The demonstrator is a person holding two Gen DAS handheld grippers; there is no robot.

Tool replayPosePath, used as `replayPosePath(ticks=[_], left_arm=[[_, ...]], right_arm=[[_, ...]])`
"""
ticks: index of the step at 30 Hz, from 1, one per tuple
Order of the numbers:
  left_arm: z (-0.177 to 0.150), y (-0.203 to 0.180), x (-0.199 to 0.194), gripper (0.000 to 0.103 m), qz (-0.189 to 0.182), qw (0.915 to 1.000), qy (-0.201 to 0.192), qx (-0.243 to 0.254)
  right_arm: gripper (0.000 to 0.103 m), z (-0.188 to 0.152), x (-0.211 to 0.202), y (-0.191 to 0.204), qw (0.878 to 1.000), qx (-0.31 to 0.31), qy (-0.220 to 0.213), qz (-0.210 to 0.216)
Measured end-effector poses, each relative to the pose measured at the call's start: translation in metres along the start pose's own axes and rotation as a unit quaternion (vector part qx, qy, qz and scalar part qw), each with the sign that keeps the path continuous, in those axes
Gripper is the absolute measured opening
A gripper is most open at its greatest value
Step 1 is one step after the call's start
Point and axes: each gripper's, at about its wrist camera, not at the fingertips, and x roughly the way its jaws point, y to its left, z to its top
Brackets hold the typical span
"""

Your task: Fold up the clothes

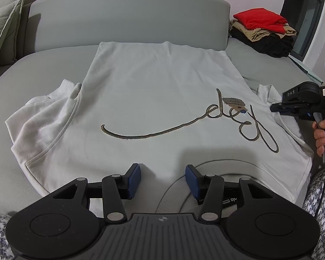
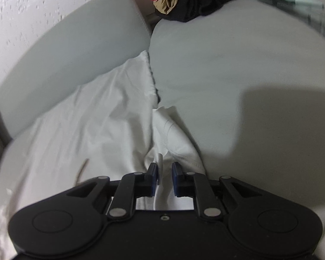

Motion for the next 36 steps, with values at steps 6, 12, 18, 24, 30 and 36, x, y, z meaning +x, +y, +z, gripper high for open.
replayPosePath(ticks=[6, 12, 18, 24, 30, 36], left_arm=[[0.004, 0.001, -0.003, 0.046, -0.005, 0.9999, 0.01, 0.004], [-0.002, 0.004, -0.02, 0.045, -0.021, 0.9996, 0.01, -0.014], [-0.008, 0.003, -0.024, 0.045, -0.012, 0.9998, 0.009, -0.012], [-0.008, 0.011, -0.034, 0.045, 0.007, 0.9997, 0.007, -0.02], [-0.002, 0.021, -0.038, 0.045, 0.032, 0.9992, -0.011, -0.022], [0.026, 0.036, -0.007, 0.033, 0.128, 0.9912, -0.031, 0.012]], right_arm=[[0.002, 0.009, -0.056, -0.019, 0.994, 0.055, -0.093, 0.016], [0.002, 0.015, -0.11, -0.098, 0.968, 0.18, -0.177, -0.012], [0.002, -0.006, -0.089, -0.123, 0.973, 0.201, -0.115, -0.016], [0.036, -0.017, -0.108, -0.118, 0.974, 0.186, -0.127, -0.007], [0.065, -0.029, -0.139, -0.091, 0.98, 0.138, -0.141, 0.026], [0.026, -0.031, -0.093, -0.033, 0.996, 0.032, -0.043, 0.067]])
